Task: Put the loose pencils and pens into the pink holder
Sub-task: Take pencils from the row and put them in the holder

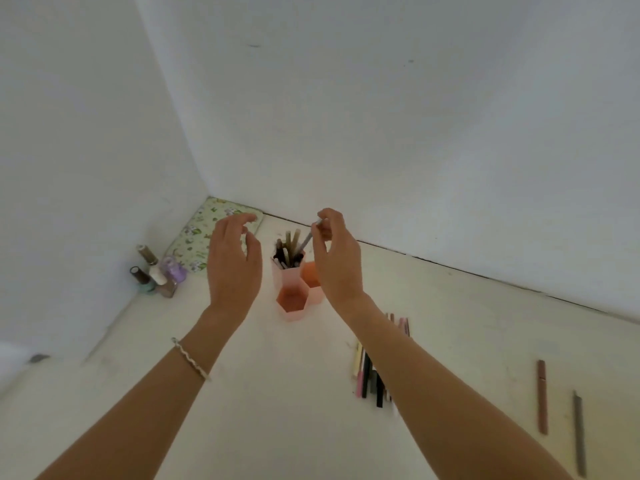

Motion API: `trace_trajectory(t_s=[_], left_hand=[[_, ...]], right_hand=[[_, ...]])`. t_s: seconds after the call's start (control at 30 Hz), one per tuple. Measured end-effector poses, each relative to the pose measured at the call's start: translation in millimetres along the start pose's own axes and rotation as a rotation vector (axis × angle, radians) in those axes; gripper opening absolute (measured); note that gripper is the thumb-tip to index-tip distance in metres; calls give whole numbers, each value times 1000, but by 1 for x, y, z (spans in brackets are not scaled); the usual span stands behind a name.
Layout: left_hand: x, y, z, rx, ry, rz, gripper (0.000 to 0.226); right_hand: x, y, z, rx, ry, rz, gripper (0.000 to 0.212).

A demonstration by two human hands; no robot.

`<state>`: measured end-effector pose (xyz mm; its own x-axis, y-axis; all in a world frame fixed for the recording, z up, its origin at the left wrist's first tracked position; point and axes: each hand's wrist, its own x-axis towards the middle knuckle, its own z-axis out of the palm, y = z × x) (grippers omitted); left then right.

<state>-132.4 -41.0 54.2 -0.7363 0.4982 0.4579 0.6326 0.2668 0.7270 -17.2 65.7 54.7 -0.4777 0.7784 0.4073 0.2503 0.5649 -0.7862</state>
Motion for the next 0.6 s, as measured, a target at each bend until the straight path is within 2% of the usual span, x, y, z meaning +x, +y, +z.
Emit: trace_trajectory(t_s=[0.07,0.13,0.2,0.27,0.43,0.5,0.6], left_hand=[[-6,8,0,-17,3,25,28],[-17,18,5,-42,-35,70,21],[-34,30,19,-68,-150,93,11],[-55,38,41,-32,-367,62,7],[-108,44,101,246,-875,-192,23],[-121,46,117,313,-976,-267,26],[-134,51,134,387,-997,-274,26]], right_hand=[[-7,8,7,-180,-61,-131,22],[-14,14,5,-214,-28,-154,31],[-17,21,-8,-162,39,-41,38],[-19,33,-27,-127,86,86,38],[-30,70,-86,-82,126,372,39],[-39,85,-108,-76,145,461,37],[-55,104,-136,-106,157,507,31]])
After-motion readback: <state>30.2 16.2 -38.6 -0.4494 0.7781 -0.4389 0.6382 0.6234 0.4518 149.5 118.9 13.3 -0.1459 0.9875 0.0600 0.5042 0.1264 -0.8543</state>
